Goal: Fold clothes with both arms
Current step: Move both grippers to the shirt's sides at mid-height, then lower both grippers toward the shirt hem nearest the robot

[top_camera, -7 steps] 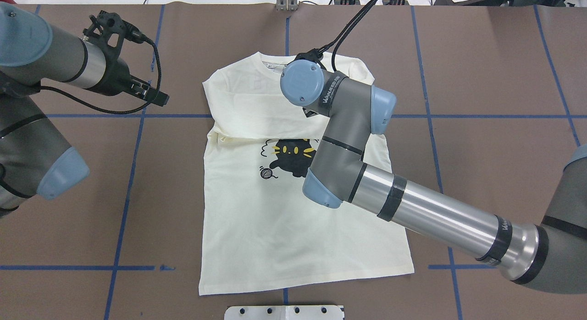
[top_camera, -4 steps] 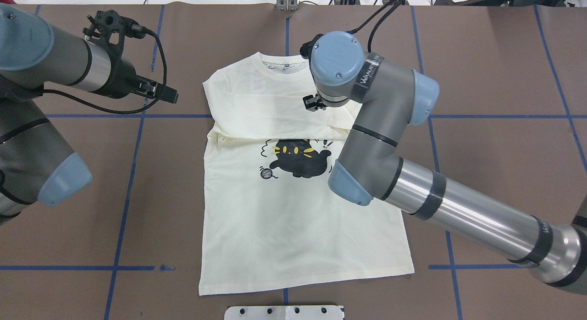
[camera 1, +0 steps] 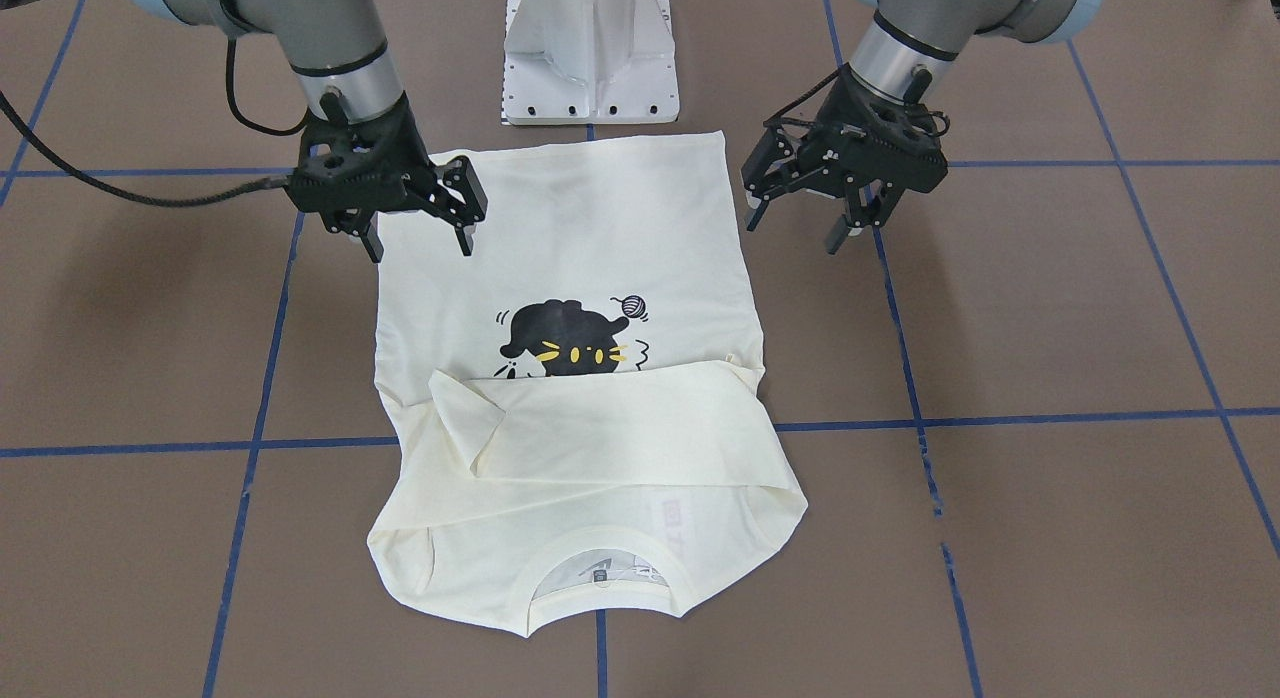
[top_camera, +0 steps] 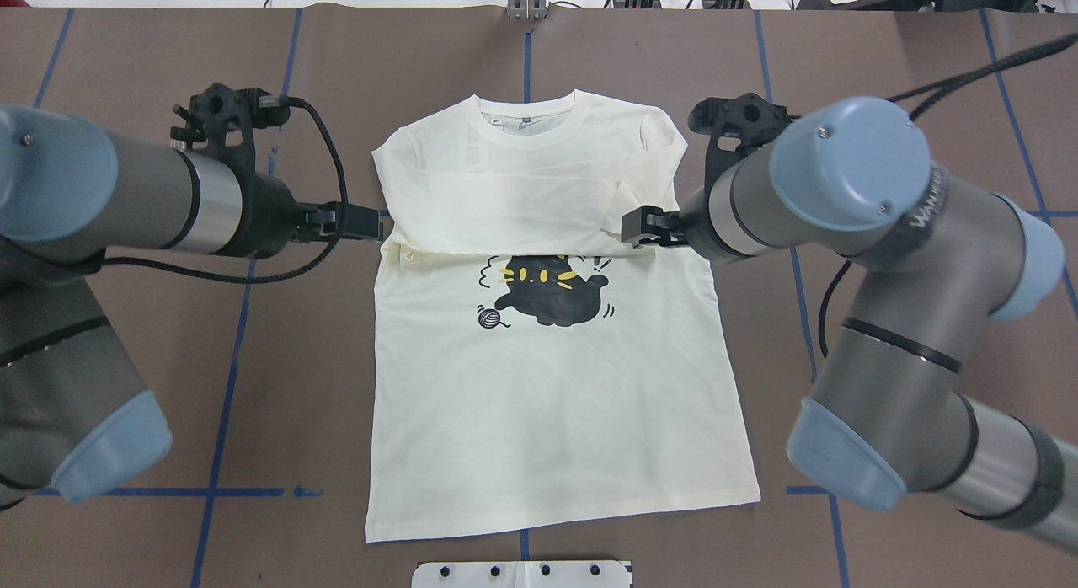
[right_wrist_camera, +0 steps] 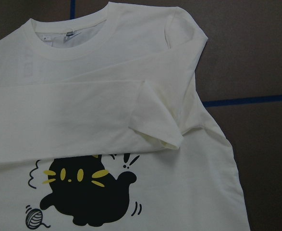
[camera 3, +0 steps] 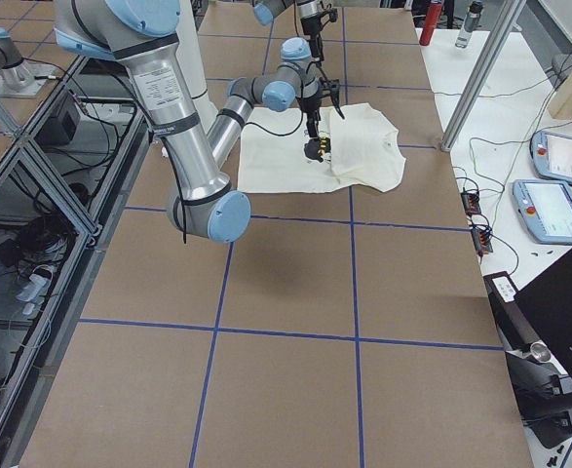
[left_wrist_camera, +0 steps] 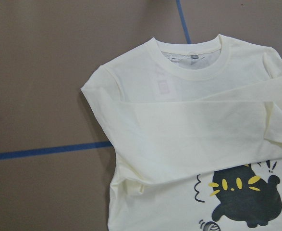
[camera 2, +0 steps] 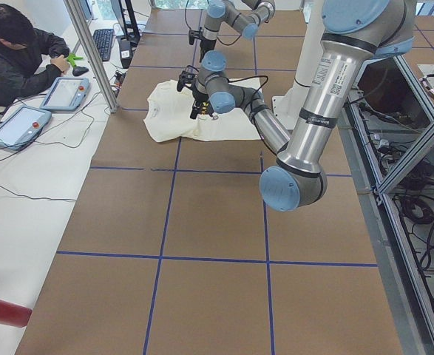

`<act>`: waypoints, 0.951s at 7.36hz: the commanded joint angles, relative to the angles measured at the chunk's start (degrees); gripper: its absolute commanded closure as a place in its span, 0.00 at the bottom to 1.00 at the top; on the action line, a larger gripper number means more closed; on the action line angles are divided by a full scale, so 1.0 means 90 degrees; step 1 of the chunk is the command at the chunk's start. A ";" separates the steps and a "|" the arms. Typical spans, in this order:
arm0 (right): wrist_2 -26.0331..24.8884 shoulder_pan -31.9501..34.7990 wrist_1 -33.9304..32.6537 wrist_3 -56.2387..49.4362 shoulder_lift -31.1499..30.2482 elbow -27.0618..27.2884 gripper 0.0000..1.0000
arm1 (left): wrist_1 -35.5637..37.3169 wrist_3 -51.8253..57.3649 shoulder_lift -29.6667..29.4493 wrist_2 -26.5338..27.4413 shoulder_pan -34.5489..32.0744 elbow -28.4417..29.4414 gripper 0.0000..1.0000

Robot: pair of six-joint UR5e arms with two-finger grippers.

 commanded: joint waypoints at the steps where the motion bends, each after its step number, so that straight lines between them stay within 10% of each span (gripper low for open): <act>1: -0.0363 -0.0660 0.1472 0.1578 -0.1314 0.0819 0.00 | 0.0000 -0.1162 0.0400 0.0710 0.0947 -0.0688 0.00; 3: -0.1960 -0.1869 0.2244 0.2906 -0.2344 0.1103 0.00 | 0.0000 -0.2536 0.0714 0.1790 0.2125 -0.0935 0.01; 4: -0.2384 -0.2300 0.2254 0.3416 -0.2628 0.1269 0.01 | 0.0019 -0.3694 0.0734 0.2251 0.2760 -0.0936 0.18; 7: -0.2710 -0.2548 0.2264 0.3528 -0.2602 0.1300 0.00 | 0.0738 -0.4301 0.1125 0.2743 0.3693 -0.0742 0.29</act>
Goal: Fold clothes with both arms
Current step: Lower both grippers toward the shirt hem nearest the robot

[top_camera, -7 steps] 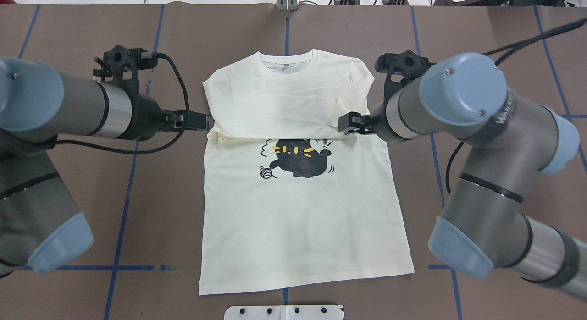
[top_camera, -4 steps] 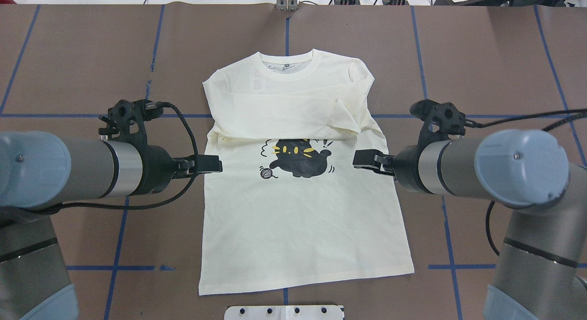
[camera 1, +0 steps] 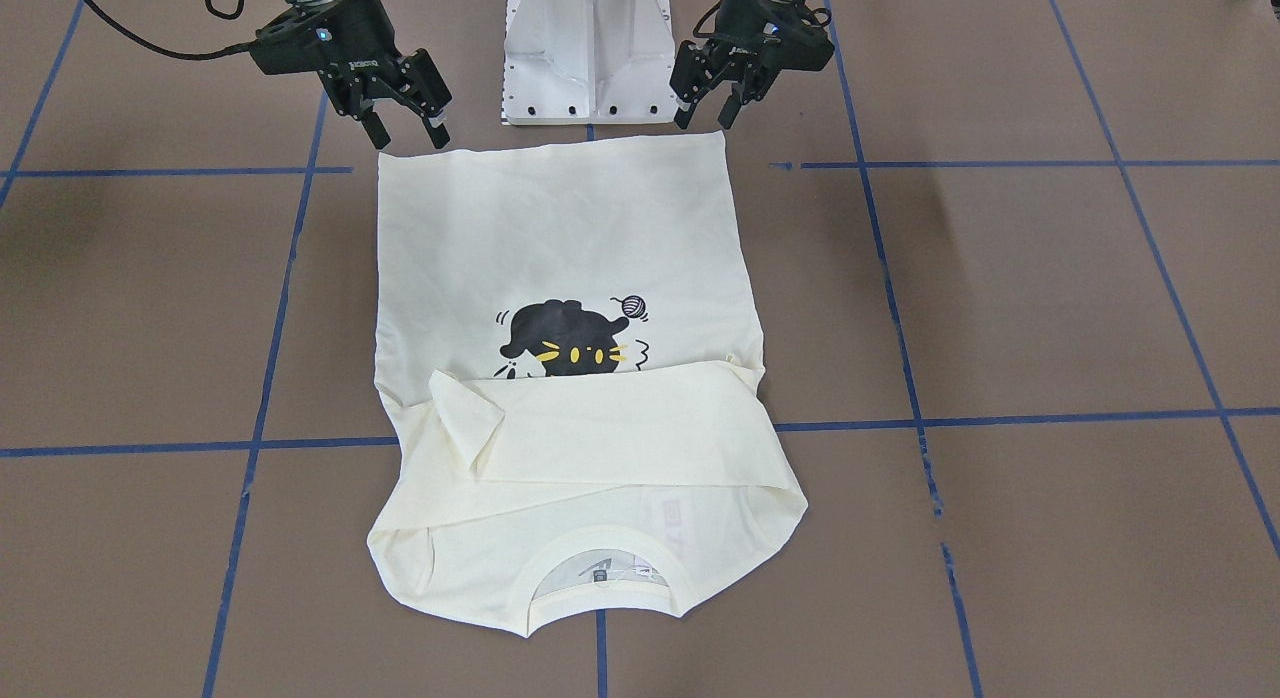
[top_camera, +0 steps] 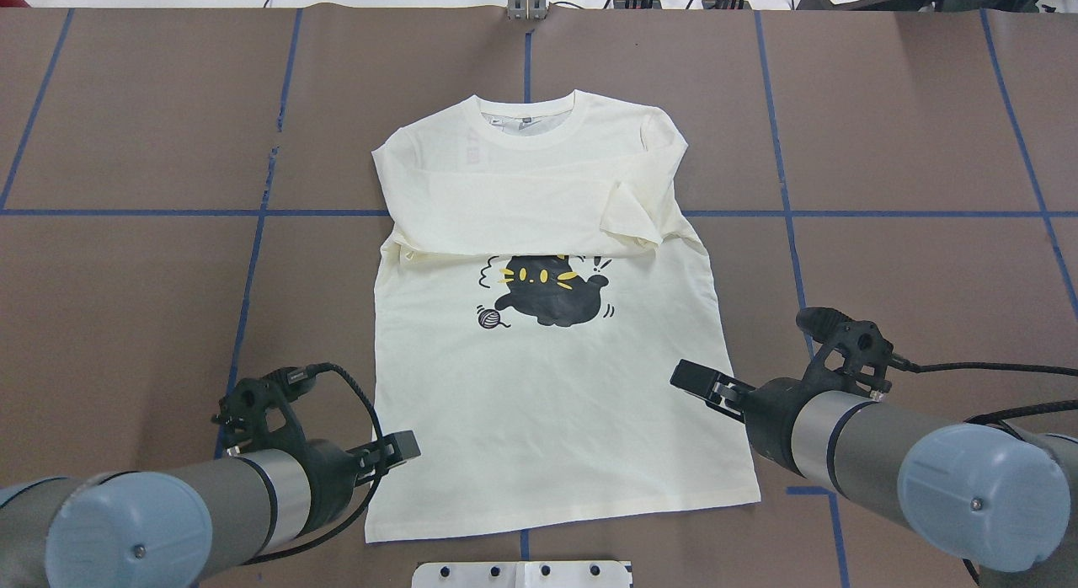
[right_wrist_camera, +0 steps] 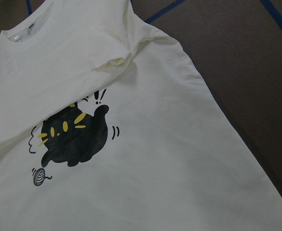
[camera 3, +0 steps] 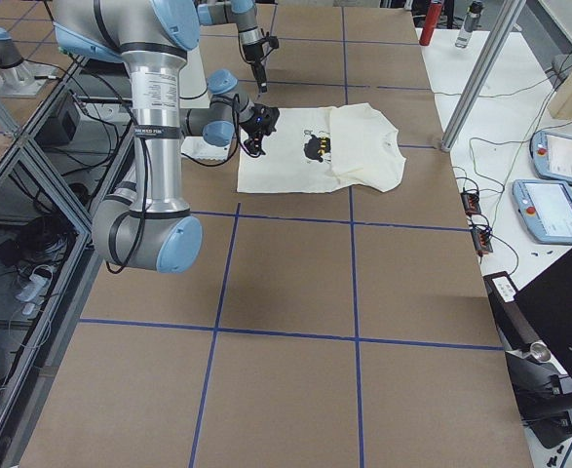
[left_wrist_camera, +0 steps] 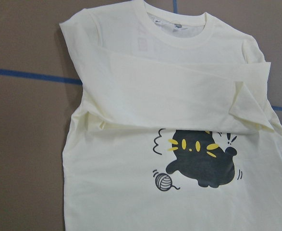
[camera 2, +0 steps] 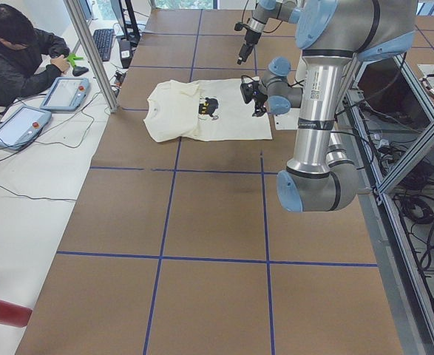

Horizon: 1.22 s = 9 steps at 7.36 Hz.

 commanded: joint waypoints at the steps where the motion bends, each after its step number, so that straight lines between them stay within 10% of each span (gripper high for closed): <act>1: -0.0079 -0.0059 0.0008 0.0035 -0.0008 0.0014 0.00 | 0.0409 -0.0141 0.0071 0.0179 0.0443 0.0331 0.29; 9: -0.0098 -0.0088 -0.0001 0.0006 0.0011 0.0005 0.00 | 0.0439 -0.0053 0.0032 0.0189 0.0689 0.0822 0.41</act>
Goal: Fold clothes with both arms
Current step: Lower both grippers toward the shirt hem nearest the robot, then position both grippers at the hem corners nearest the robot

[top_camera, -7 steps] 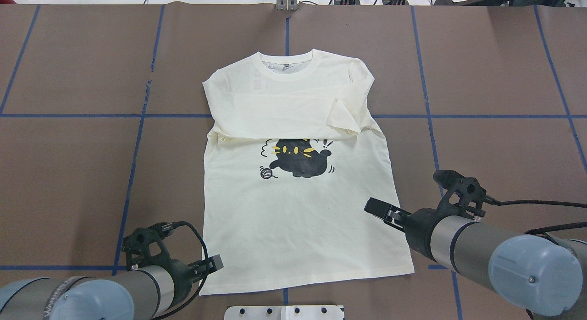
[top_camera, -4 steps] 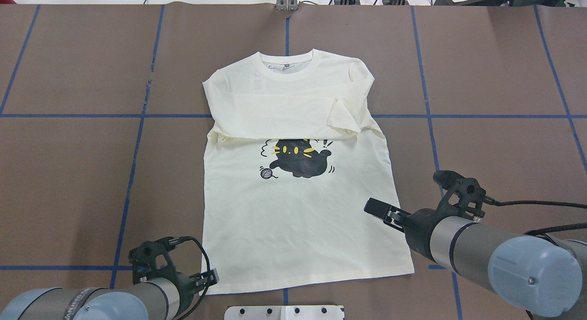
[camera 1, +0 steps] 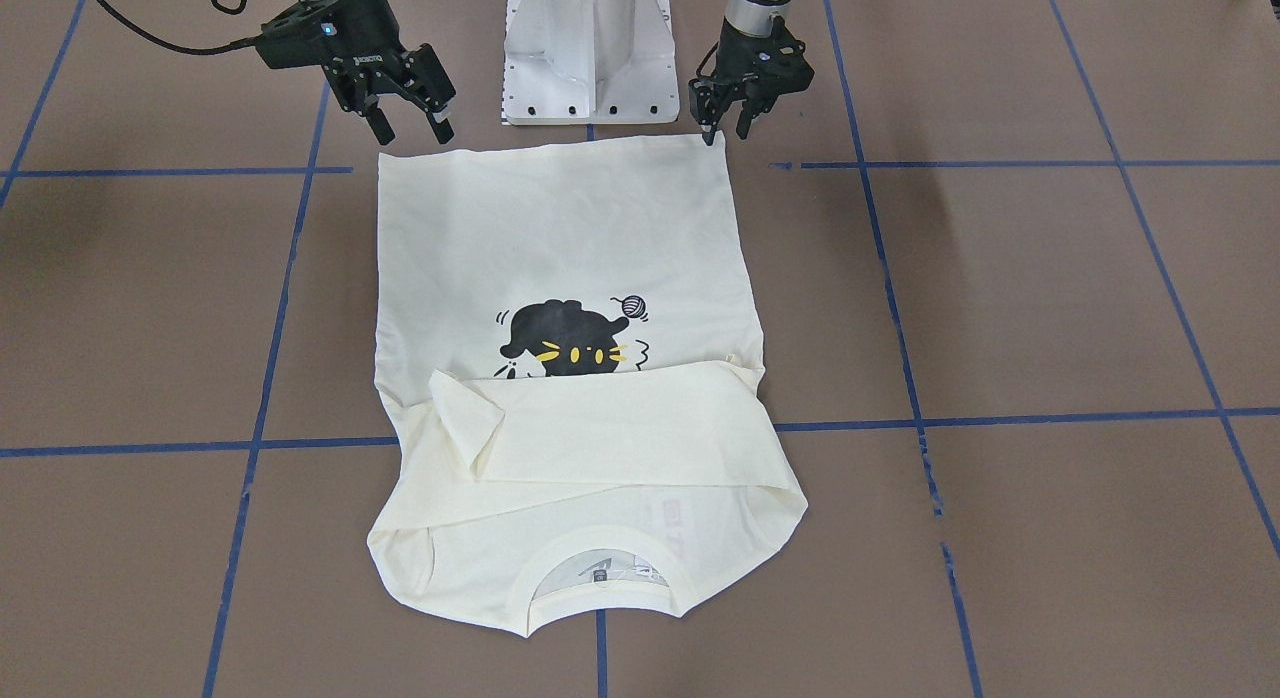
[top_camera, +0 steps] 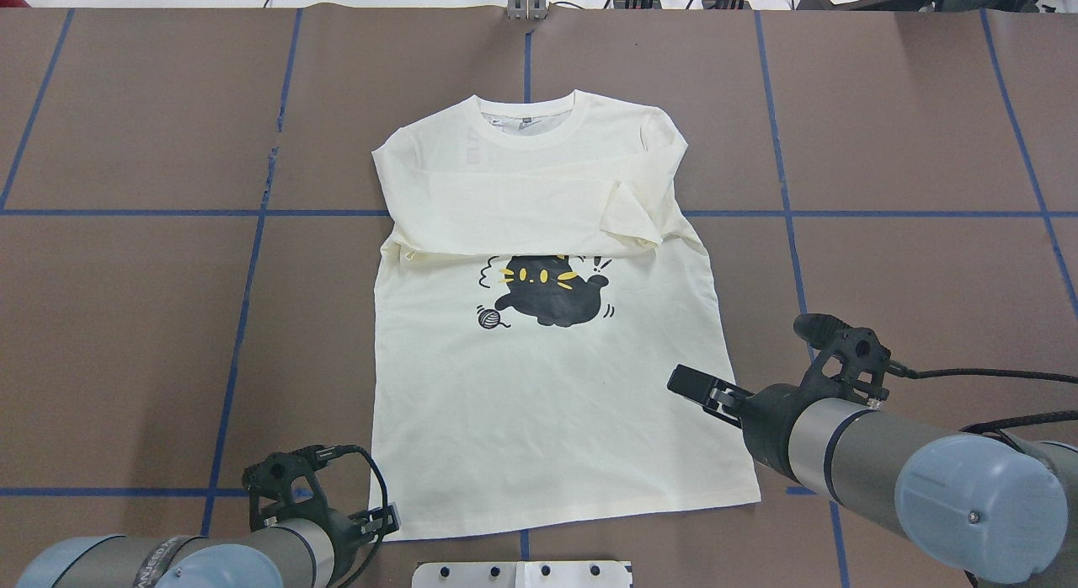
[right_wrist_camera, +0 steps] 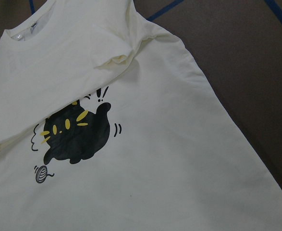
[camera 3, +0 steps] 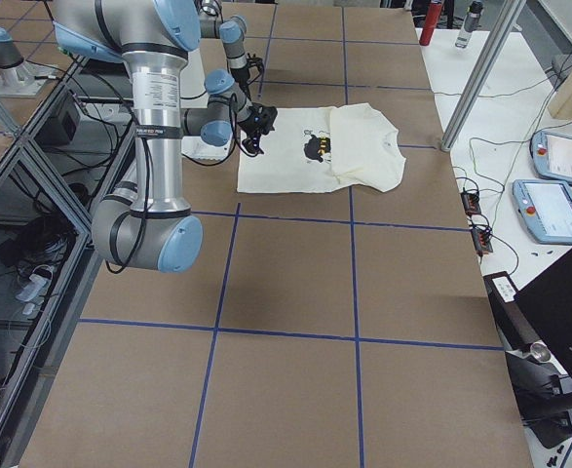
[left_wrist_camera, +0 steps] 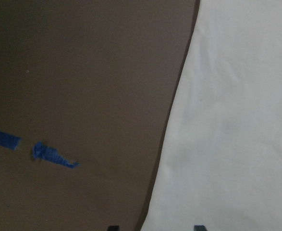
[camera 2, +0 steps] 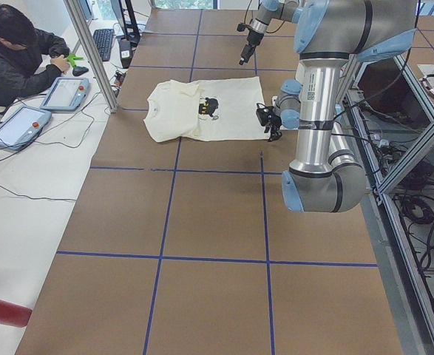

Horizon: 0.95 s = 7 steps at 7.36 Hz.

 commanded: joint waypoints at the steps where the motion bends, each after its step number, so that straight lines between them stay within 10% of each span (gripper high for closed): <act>1: 0.0000 -0.0007 -0.0001 -0.0004 0.0001 -0.0003 0.00 | -0.0010 0.0004 -0.0015 -0.0010 0.0058 0.0040 0.43; 7: -0.0010 -0.0017 0.0009 -0.0004 0.0001 -0.0003 0.00 | 0.0000 0.0014 -0.0093 -0.0010 0.0166 0.0060 0.59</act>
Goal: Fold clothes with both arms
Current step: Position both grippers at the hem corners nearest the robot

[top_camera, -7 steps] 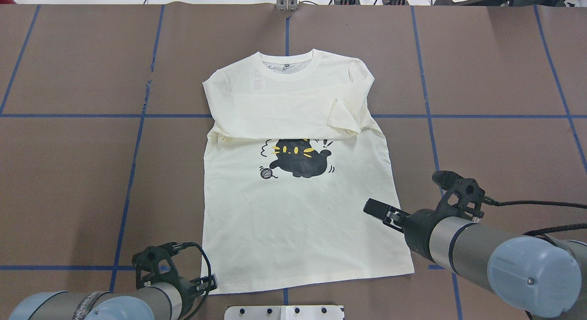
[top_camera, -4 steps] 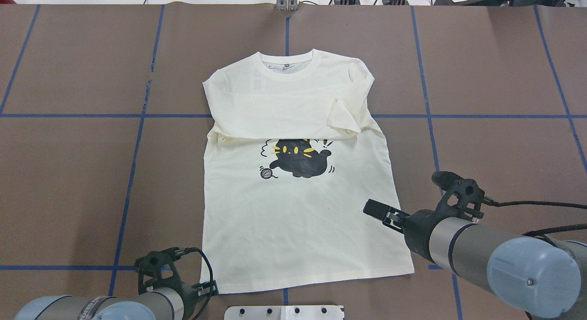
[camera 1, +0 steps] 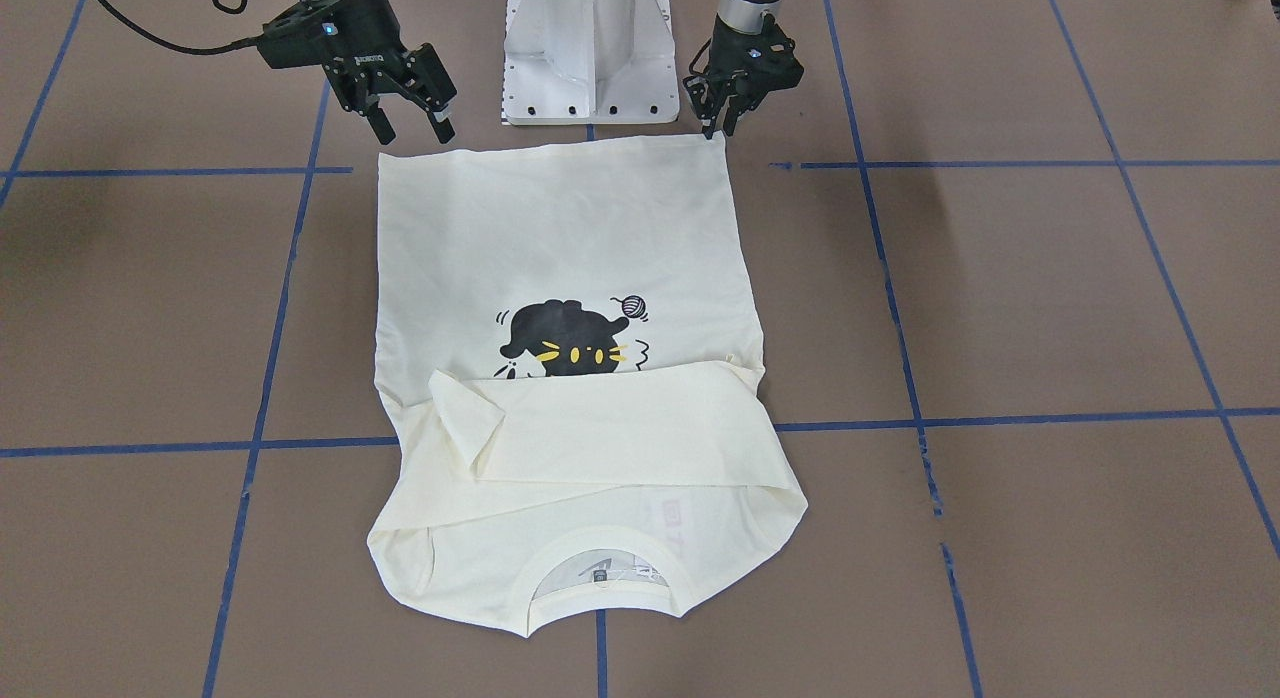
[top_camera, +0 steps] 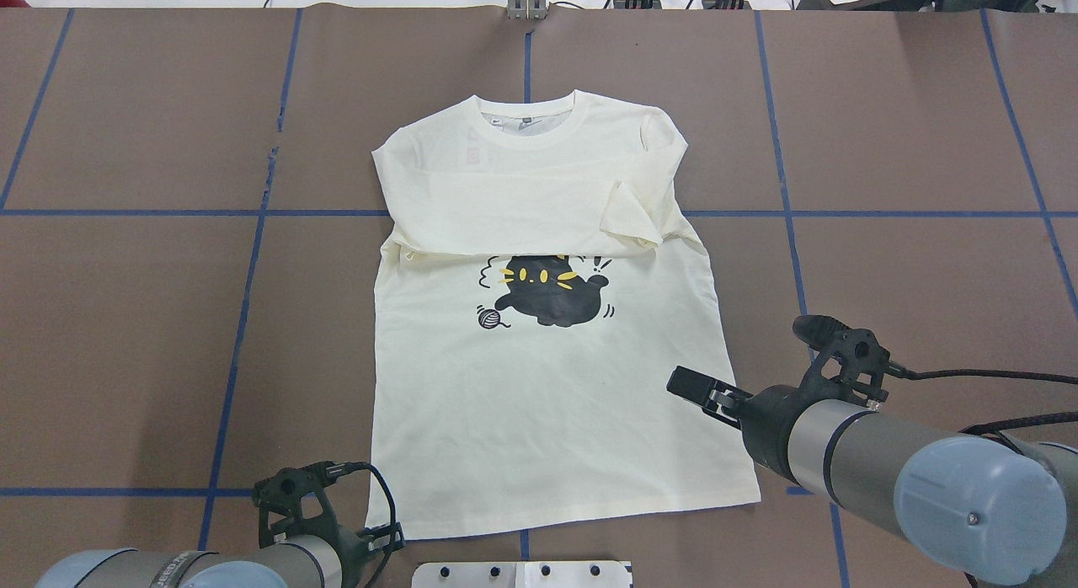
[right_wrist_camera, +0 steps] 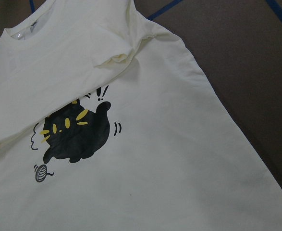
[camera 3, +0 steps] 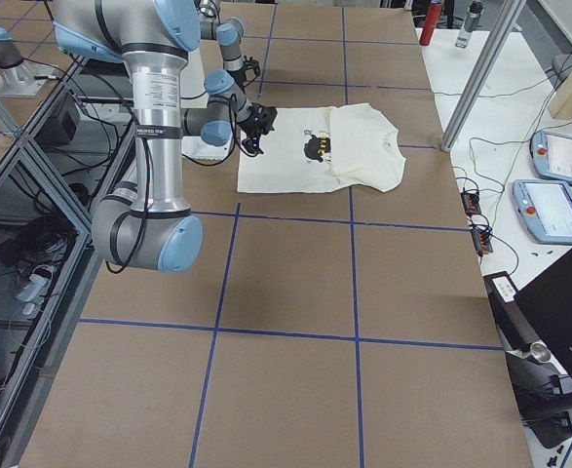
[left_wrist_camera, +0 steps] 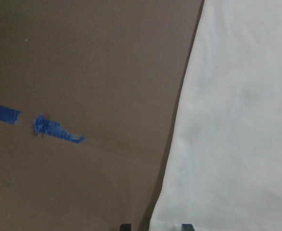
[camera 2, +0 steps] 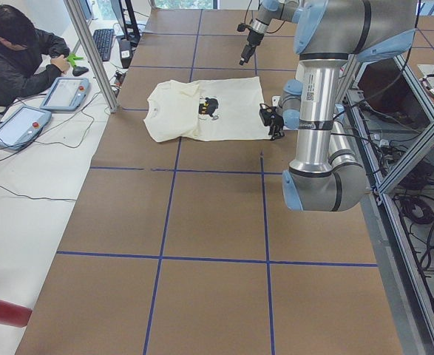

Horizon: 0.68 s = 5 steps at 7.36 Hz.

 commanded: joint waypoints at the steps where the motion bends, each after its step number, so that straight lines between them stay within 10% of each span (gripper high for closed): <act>1: 0.0000 0.0000 -0.0002 0.0010 0.0000 0.0000 0.00 | 0.0000 0.0013 -0.0011 -0.0007 -0.0003 -0.0006 0.59; 5: -0.0039 -0.0039 -0.0002 0.0010 0.0000 0.0000 0.00 | 0.0000 0.0013 -0.0040 -0.0007 -0.0012 0.0043 0.58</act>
